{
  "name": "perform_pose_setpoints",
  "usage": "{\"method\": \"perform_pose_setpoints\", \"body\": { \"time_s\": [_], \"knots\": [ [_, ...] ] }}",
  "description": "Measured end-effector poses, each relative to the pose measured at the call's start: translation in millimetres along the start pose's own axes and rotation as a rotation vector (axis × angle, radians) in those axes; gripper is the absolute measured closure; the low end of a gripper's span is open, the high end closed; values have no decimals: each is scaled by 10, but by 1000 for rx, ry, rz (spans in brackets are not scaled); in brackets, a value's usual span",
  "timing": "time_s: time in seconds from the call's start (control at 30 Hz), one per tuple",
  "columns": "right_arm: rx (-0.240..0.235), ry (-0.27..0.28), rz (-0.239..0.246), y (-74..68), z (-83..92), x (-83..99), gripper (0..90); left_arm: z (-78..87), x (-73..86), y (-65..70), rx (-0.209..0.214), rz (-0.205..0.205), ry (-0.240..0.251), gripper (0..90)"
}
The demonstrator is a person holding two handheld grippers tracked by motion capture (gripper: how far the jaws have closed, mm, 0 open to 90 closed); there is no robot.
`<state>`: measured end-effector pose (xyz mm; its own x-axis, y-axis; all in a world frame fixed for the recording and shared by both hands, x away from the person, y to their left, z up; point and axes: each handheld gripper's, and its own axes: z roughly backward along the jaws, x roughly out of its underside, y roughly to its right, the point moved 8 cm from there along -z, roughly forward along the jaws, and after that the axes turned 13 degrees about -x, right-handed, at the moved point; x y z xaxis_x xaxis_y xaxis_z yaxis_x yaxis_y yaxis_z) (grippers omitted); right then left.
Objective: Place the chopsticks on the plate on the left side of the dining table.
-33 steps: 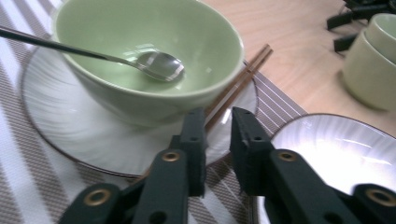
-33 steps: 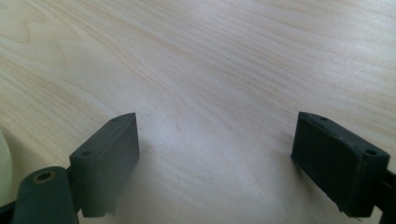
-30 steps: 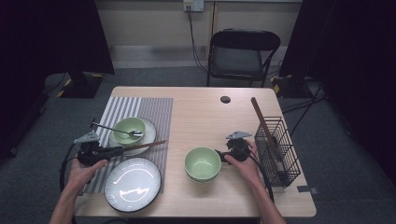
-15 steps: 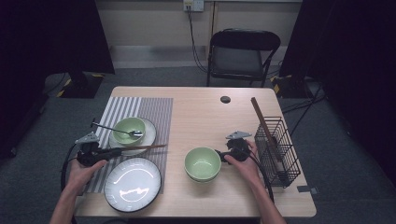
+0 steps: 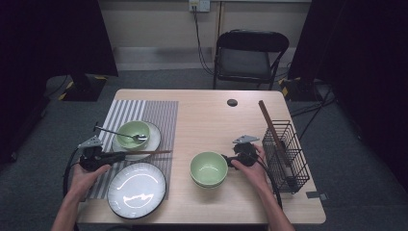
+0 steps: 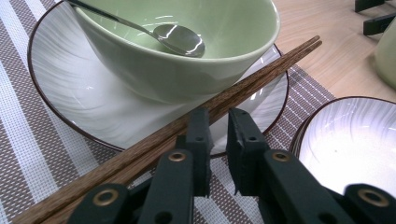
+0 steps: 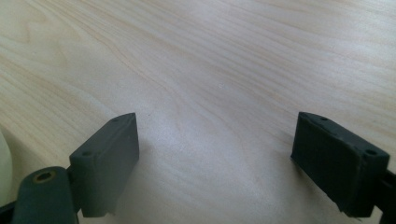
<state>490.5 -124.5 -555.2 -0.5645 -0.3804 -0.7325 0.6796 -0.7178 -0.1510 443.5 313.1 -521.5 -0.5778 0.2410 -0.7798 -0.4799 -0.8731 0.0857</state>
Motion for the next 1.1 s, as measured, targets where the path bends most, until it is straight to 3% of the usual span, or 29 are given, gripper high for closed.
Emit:
{"method": "perform_pose_setpoints", "body": {
  "time_s": [0.23,0.5,0.6,0.8,0.97,1.1],
  "knots": [
    [1,0,1,1,0,0,143,0,-7,26,7,-6,0,728],
    [0,0,1,1,0,0,143,89,-73,57,30,-9,28,727],
    [1,0,1,1,0,0,143,84,-57,45,15,-15,18,729],
    [1,0,1,1,0,0,143,123,-19,-59,-2,21,33,720],
    [0,0,1,1,0,0,143,287,-28,-223,-32,62,67,685],
    [0,0,1,1,0,0,143,386,-21,-322,-47,73,93,608]
  ]
}}
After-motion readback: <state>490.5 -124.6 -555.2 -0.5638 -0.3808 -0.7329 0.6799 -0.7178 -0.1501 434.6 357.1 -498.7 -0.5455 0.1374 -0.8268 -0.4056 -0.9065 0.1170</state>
